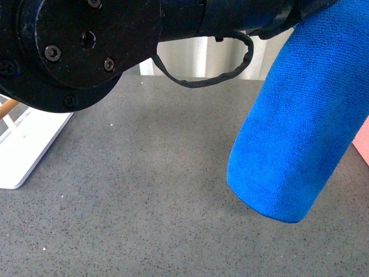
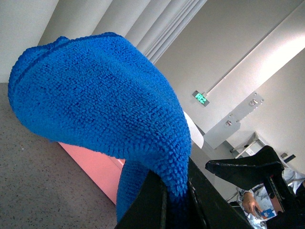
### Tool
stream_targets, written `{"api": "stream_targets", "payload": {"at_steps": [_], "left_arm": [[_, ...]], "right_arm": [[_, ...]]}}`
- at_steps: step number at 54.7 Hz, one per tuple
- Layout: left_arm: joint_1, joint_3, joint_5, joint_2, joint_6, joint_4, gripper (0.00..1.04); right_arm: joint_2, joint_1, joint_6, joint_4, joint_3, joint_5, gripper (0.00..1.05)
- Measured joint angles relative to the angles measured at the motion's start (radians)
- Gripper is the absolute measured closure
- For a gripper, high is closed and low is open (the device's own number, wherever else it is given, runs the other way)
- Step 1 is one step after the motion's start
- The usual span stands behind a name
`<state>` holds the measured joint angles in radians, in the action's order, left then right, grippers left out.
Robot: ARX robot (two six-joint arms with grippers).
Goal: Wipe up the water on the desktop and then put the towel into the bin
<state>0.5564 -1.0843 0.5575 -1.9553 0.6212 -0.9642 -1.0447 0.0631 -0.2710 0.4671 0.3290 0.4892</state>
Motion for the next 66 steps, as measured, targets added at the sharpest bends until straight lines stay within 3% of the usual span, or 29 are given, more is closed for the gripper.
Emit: {"api": "stream_targets", "payload": {"at_steps": [16, 35, 49, 66], "left_arm": [[0.000, 0.002, -0.002, 0.004, 0.026, -0.004, 1.00], [0.002, 0.002, -0.004, 0.015, 0.069, -0.003, 1.00], [0.007, 0.002, -0.004, 0.017, 0.093, 0.009, 1.00], [0.017, -0.001, -0.005, 0.019, 0.113, 0.029, 1.00]], "right_arm": [[-0.114, 0.082, 0.115, 0.121, -0.009, 0.151, 0.07], [-0.251, 0.123, 0.148, 0.243, -0.004, 0.319, 0.07], [-0.355, 0.135, 0.182, 0.340, 0.026, 0.387, 0.07], [-0.492, 0.112, 0.231, 0.441, 0.103, 0.400, 0.07]]}}
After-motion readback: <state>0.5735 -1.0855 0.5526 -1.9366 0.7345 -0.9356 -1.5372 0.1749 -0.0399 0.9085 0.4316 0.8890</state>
